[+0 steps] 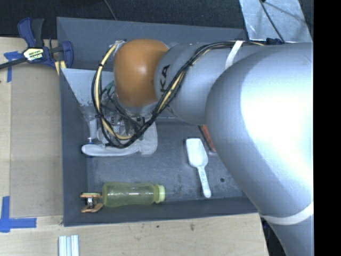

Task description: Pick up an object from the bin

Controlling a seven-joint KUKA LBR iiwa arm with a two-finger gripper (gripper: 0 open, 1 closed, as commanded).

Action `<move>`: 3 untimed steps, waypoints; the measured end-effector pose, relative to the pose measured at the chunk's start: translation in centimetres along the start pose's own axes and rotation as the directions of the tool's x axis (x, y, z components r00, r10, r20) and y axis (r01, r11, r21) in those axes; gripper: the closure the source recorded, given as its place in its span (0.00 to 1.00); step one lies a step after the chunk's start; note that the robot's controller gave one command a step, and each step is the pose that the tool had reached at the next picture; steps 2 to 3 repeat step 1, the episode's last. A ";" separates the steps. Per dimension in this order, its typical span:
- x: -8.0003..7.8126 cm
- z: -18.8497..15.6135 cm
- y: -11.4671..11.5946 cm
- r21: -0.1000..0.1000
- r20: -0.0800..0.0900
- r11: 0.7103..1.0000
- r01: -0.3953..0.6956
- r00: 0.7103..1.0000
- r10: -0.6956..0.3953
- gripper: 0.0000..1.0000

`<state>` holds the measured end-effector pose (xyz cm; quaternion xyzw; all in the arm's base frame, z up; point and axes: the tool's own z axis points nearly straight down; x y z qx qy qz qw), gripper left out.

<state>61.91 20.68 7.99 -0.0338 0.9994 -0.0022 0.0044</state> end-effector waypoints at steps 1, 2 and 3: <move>0.2 -2.0 0.0 0.001 -0.009 1.000 0.000 1.000 0.000 1.00; 0.2 -2.0 0.0 0.001 -0.009 1.000 0.000 1.000 0.000 1.00; 0.2 -2.0 0.0 0.001 -0.009 1.000 0.000 1.000 0.000 1.00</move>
Offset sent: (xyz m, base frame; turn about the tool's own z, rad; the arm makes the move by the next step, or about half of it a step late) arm 0.0000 0.0001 0.0061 0.0000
